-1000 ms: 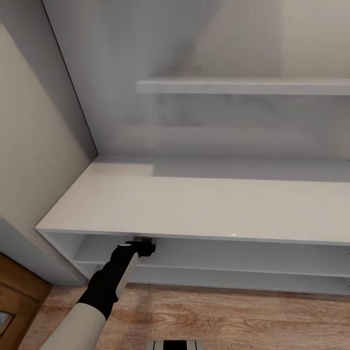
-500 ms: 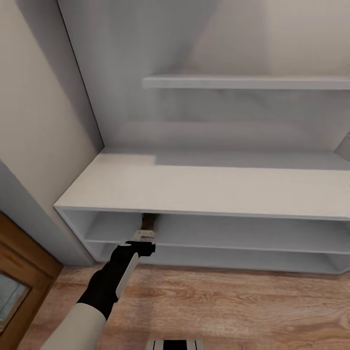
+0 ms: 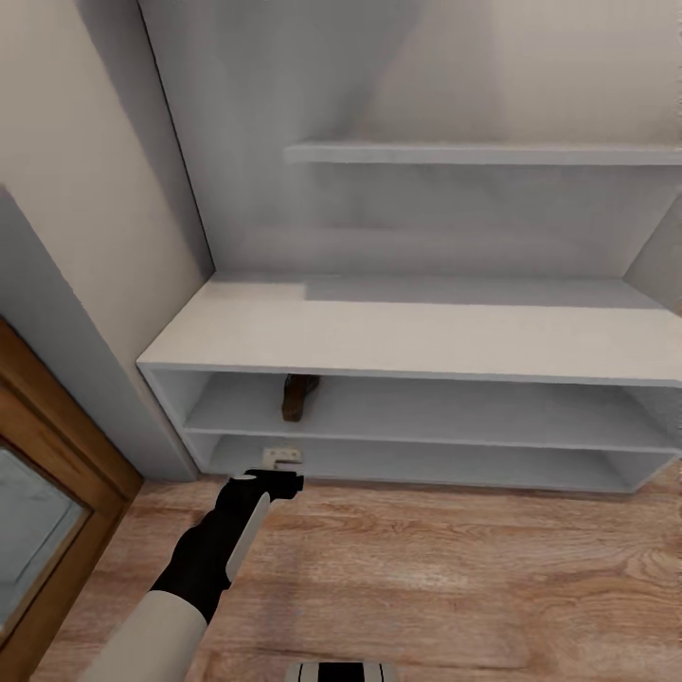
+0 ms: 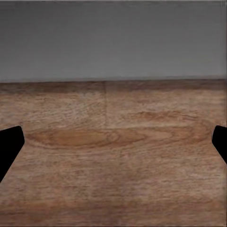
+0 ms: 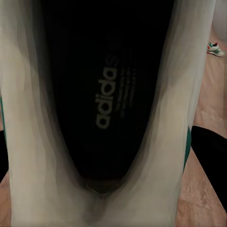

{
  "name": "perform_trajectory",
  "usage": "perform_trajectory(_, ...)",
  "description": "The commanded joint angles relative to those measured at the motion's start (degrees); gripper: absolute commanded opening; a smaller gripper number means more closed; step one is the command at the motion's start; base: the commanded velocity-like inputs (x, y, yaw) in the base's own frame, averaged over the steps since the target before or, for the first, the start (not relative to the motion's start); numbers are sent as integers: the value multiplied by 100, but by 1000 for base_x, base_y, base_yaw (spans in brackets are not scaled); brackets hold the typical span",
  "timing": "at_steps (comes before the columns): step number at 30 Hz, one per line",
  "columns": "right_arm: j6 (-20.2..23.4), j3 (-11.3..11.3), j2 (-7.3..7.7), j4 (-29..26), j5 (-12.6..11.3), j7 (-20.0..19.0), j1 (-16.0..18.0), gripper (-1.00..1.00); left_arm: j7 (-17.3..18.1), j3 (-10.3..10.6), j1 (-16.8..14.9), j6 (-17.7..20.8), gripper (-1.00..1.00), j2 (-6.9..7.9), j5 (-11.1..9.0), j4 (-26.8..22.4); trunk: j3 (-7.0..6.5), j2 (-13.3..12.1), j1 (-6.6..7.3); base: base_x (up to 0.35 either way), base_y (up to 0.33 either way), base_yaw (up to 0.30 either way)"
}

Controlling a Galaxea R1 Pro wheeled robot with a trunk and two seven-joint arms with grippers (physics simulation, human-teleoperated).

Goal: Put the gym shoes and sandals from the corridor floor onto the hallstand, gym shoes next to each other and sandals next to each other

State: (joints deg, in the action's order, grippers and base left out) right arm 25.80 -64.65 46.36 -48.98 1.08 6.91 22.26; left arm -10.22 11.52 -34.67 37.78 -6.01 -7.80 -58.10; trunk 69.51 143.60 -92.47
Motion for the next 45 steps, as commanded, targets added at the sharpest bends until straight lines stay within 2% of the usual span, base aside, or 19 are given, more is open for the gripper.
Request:
perform_trajectory(1,31,-5,-1,-7,16,12,6,-100,-50,12,-1,3,100,1,-61,-5,4,2,5,-338,0,0)
perform_trajectory(4,30,-9,-10,-7,16,12,6,-100,-50,19,5,-141,100,-1,-63,-1,4,2,5,-338,0,0)
perform_trajectory(10,30,-16,-38,-7,9,-1,6,-100,-50,24,34,-800,100,-4,-76,1,4,2,5,-338,0,0)
perform_trajectory(13,30,-14,-49,-7,8,-4,6,-100,-50,25,38,-1012,100,-5,-84,1,4,2,5,-338,0,0)
perform_trajectory(20,50,-7,-63,-43,10,17,6,-100,-50,27,39,-1211,100,-5,-97,1,4,2,5,-273,0,0)
perform_trajectory(24,467,3,-82,-66,14,20,6,-100,-44,32,40,-1420,100,-10,-111,0,4,2,5,-37,0,0)
perform_trajectory(27,733,-2,-96,-131,15,21,6,-100,-35,38,41,-1481,100,-19,-287,40,4,2,5,-9,-12,0)
perform_trajectory(28,798,-7,-105,-206,13,21,6,-100,-33,41,40,-1511,100,-22,-592,62,4,2,5,-2,-226,0)
perform_trajectory(29,811,-9,-107,-219,11,21,6,-100,-33,39,40,-1517,100,-19,-685,69,4,2,5,-1,-265,0)
perform_trajectory(33,831,-12,-112,-244,7,21,6,-100,-32,44,48,-1527,100,-16,-856,162,4,2,5,-19,-306,0)
perform_trajectory(45,830,-13,-116,-244,7,21,6,-100,-32,52,48,-1528,100,-17,-855,168,4,2,5,-133,-335,0)
